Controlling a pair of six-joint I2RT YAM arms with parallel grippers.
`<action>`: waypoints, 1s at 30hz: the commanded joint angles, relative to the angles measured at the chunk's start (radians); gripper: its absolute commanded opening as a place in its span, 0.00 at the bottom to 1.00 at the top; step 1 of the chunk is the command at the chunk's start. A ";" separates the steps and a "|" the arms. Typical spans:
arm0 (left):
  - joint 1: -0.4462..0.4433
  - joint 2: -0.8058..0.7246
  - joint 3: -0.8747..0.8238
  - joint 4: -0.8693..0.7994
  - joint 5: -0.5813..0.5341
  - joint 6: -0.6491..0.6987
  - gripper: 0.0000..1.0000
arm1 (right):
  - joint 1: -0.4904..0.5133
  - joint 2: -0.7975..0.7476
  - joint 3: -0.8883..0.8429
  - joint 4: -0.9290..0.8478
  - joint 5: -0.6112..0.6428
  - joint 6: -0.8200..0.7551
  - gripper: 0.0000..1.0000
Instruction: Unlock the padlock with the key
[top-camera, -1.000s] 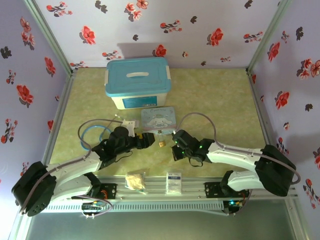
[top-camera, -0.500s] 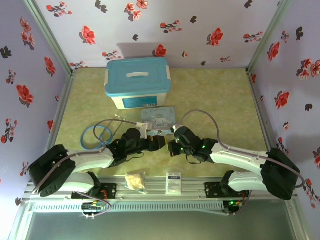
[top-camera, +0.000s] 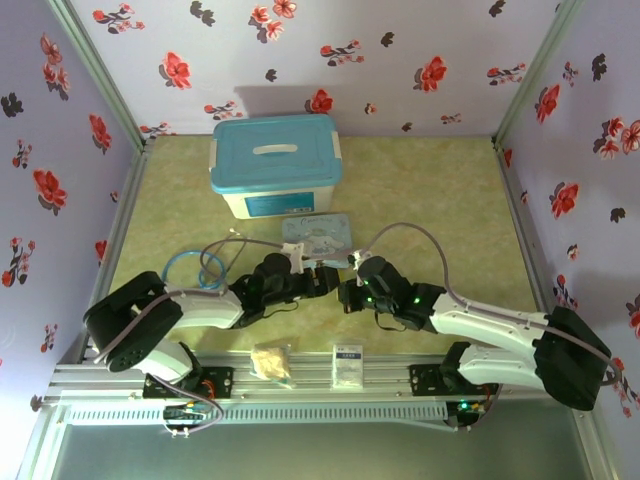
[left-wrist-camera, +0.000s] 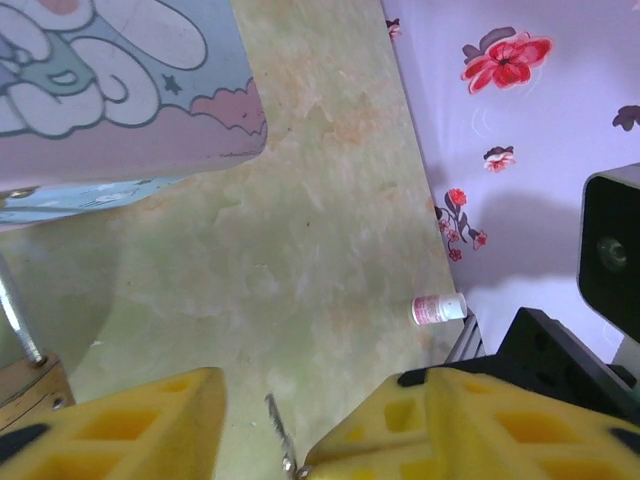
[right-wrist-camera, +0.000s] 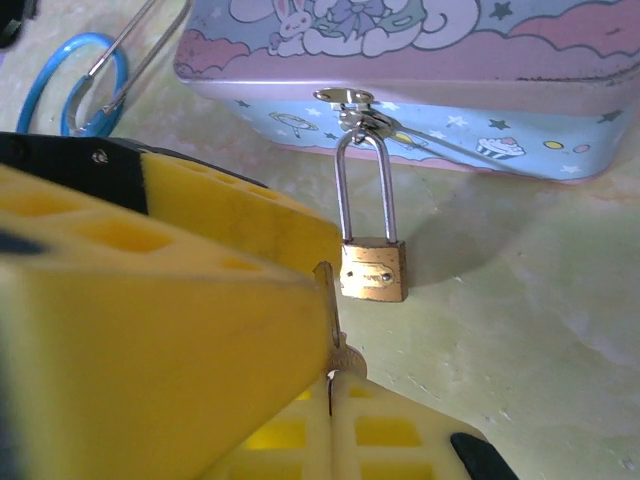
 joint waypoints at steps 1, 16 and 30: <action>0.000 0.033 0.031 0.062 0.021 -0.022 0.47 | -0.002 -0.017 -0.019 0.077 -0.003 0.012 0.00; 0.012 0.148 0.014 0.225 0.026 -0.115 0.01 | -0.004 -0.044 -0.065 0.112 0.053 0.022 0.00; 0.045 0.014 -0.029 0.354 -0.022 -0.029 0.00 | -0.172 -0.140 -0.190 0.561 -0.169 0.132 0.90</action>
